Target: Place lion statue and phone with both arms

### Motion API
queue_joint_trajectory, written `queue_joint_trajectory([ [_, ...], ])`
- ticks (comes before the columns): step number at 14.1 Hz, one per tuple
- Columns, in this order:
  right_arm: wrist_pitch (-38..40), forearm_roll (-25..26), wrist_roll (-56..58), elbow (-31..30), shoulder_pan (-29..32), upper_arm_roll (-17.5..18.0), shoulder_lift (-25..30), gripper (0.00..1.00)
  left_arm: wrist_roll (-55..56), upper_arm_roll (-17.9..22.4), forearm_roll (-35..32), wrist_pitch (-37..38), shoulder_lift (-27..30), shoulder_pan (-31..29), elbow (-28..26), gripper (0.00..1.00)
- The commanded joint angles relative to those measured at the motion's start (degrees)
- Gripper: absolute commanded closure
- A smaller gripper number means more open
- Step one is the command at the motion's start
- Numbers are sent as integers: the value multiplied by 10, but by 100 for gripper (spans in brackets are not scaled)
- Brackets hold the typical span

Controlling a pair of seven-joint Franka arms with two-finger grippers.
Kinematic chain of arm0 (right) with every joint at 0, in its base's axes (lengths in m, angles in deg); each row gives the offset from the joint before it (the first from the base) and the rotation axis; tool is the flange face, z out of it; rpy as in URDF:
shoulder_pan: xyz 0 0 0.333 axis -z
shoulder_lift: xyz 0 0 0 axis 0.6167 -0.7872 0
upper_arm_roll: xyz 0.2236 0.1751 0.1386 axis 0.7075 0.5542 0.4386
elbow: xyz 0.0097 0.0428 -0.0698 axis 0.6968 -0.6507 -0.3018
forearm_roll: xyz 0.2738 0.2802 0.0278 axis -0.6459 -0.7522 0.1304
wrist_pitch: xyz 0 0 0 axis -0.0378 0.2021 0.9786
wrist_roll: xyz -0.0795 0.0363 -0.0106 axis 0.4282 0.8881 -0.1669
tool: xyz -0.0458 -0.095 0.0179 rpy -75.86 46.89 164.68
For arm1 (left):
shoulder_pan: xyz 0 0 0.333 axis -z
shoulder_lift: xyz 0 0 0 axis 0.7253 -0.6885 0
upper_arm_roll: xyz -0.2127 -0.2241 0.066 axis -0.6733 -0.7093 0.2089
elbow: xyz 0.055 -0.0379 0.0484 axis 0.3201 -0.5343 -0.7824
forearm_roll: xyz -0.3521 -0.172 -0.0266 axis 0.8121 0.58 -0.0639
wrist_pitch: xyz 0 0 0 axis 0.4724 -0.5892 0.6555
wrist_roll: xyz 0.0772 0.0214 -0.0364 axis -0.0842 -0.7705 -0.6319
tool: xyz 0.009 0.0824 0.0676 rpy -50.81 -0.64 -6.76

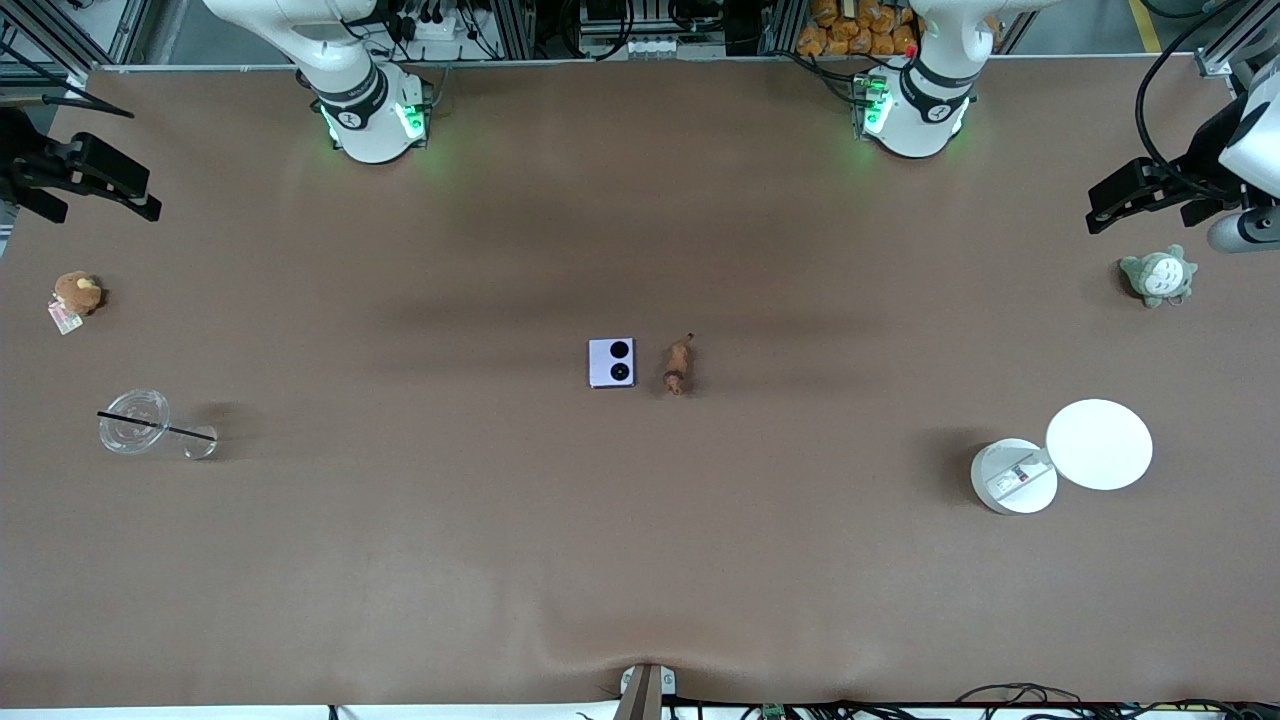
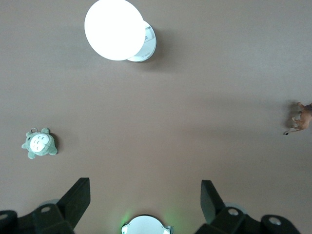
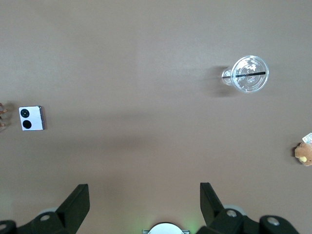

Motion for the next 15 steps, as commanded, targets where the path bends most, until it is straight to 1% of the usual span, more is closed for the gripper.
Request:
queue_joint_trajectory([
  [1,6,2,4,6,-3,-1,-2,0,-4,-1,2,3,-8,-4,16,0],
  [8,4,2,4,6,-3,-1,-3,0,-5,4,-4,5,-7,-5,16,0],
  [11,4,2,4,6,-3,-1,-3,0,-5,2,-5,8,-10,-2,9,0],
  [13,4,2,4,6,-2,-1,-3,0,-2,-5,-5,18,-10,2,-5,0],
  [15,4,2,3,6,-3,-1,-3,0,-8,-6,-5,12,-10,8,2,0],
])
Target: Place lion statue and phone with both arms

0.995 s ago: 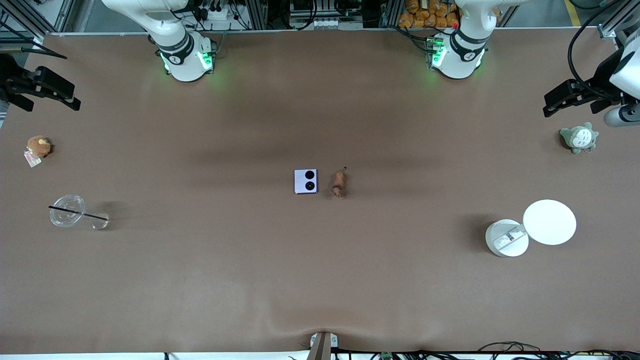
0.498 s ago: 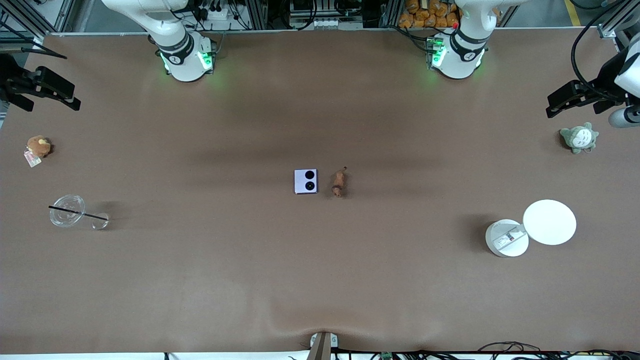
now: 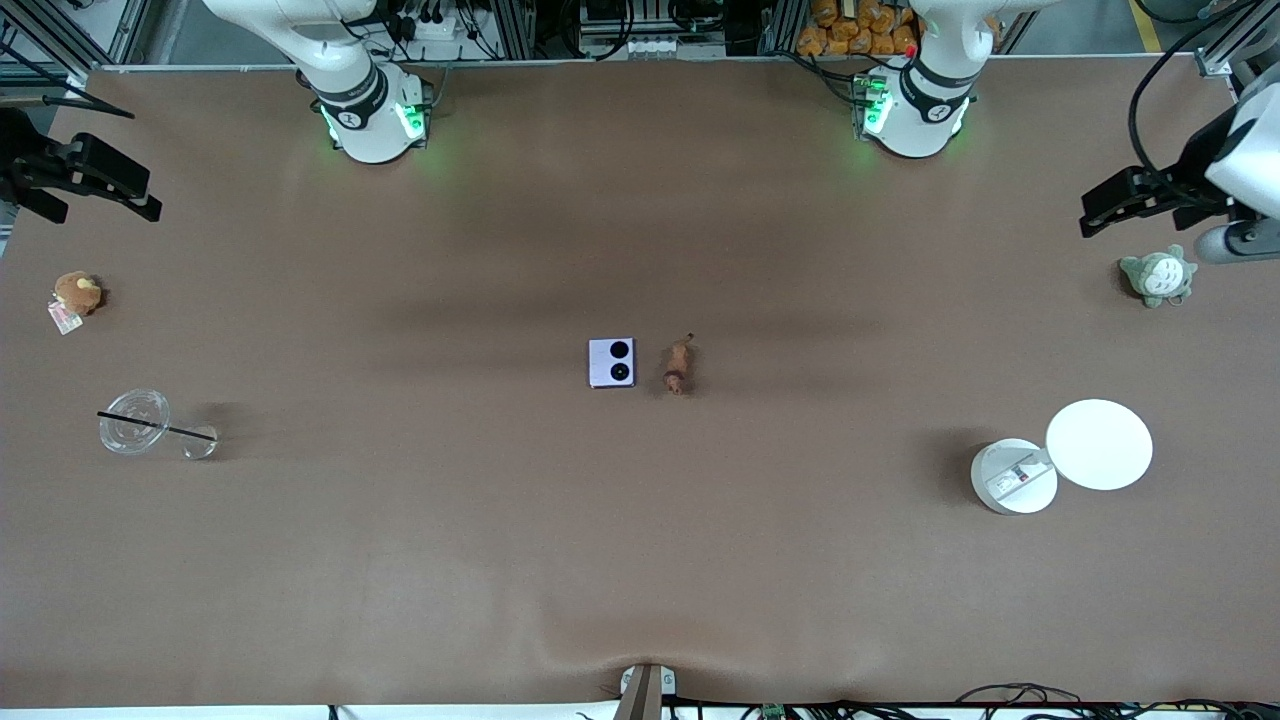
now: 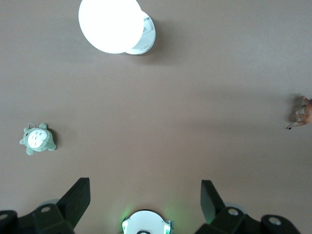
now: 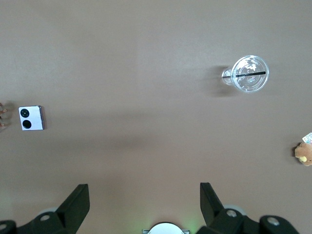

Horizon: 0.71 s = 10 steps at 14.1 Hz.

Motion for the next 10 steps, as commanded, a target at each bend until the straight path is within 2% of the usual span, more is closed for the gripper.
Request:
queue_joint_trajectory([
  [1,4,2,3,6,-3,-1,-3,0,-7,-9,-5,5,6,9,8,0],
  [5,3,2,3,6,-3,-1,-4,0,-16,-12,1,6,16,5,14,0],
  [10,4,2,2,7,-4,-1,-4,0,-4,-19,-1,2,-15,19,15,0],
])
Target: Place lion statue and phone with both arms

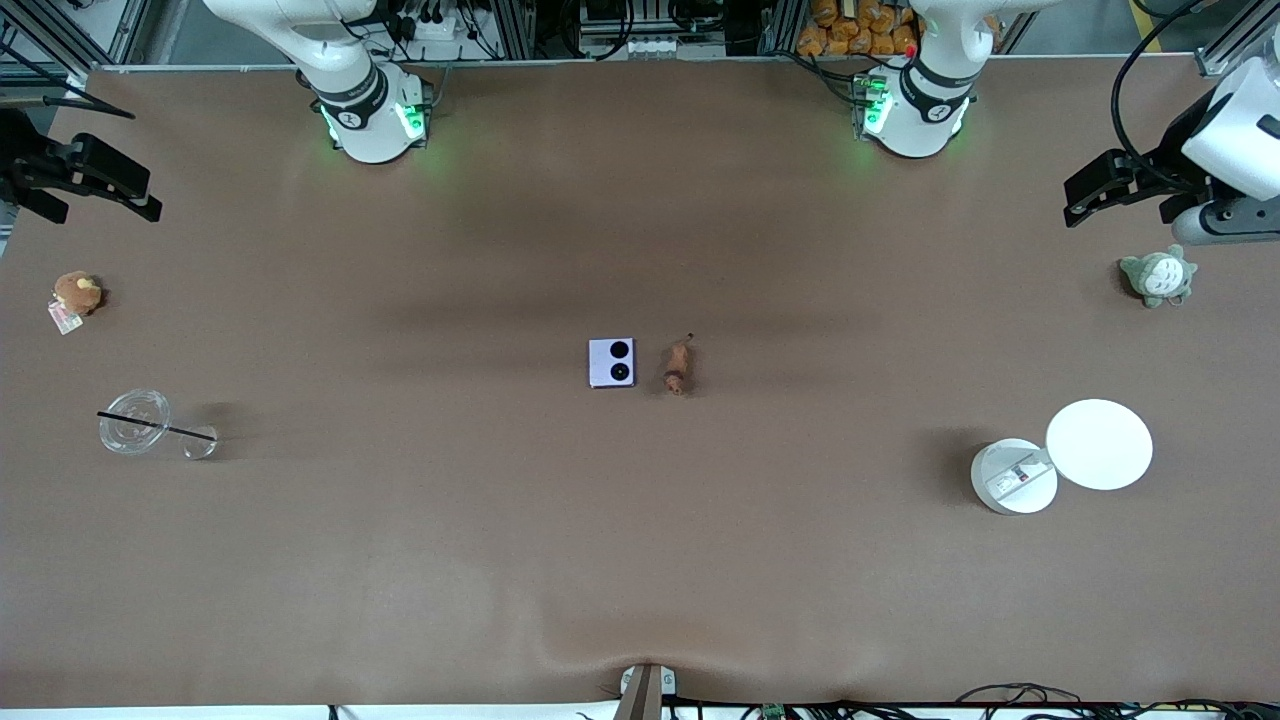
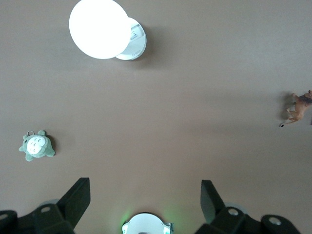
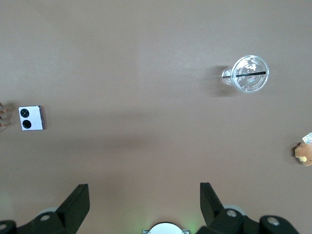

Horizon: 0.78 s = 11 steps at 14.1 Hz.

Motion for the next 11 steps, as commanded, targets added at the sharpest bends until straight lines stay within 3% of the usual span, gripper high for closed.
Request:
queue_joint_trajectory([
  [1,4,2,2,6,-4,-1,-3,0,-4,-12,-5,2,-31,15,6,0],
  [6,6,2,2,5,-5,-3,-4,0,25,-27,0,-11,-88,51,6,0],
  [9,5,2,1,6,-6,-1,-5,0,66,-27,2,-58,-159,112,6,0],
  [11,5,2,1,6,-6,-2,-5,0,142,-27,-4,-130,-198,156,6,0],
])
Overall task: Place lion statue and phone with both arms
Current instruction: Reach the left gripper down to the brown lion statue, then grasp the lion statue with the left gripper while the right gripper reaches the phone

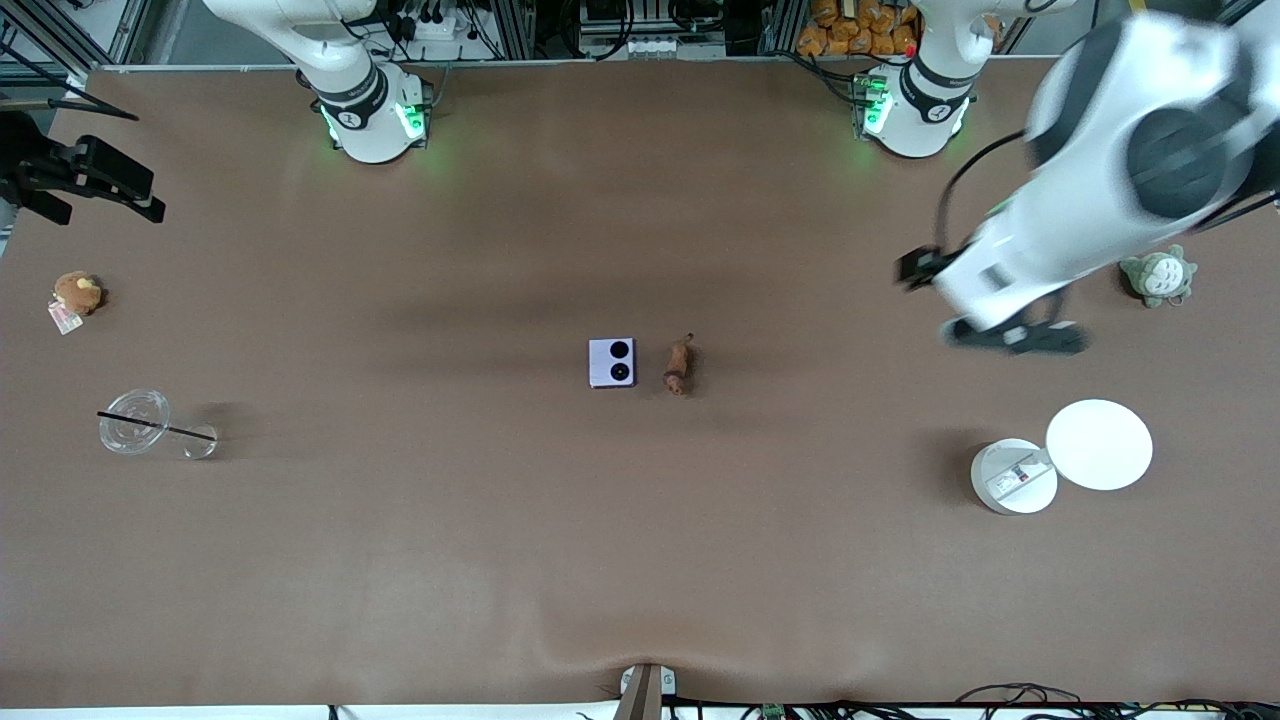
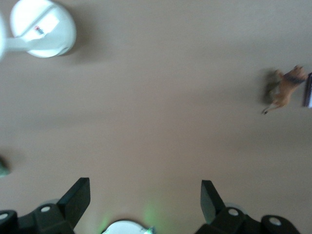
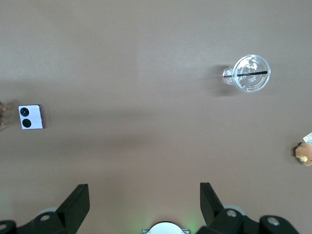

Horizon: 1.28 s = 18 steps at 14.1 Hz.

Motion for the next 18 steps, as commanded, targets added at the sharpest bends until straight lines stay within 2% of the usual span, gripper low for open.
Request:
queue_joint_trajectory([
  [1,5,2,1,7,-6,-2,-4,0,93,1,-7,-73,-68,54,14,0],
  [6,8,9,-3,9,-26,-17,-2,0,239,7,-12,-234,-187,139,47,0],
  [9,7,2,-3,8,-22,-16,-5,0,309,11,-55,-292,-236,190,54,0],
  [12,7,2,-1,8,-25,-16,-13,0,367,11,-94,-321,-269,218,53,0],
  [15,9,3,5,8,-24,-16,-42,0,381,11,-96,-368,-300,237,52,0],
  [18,19,6,4,5,-22,-16,-68,0,381,11,-97,-369,-306,241,49,8],
])
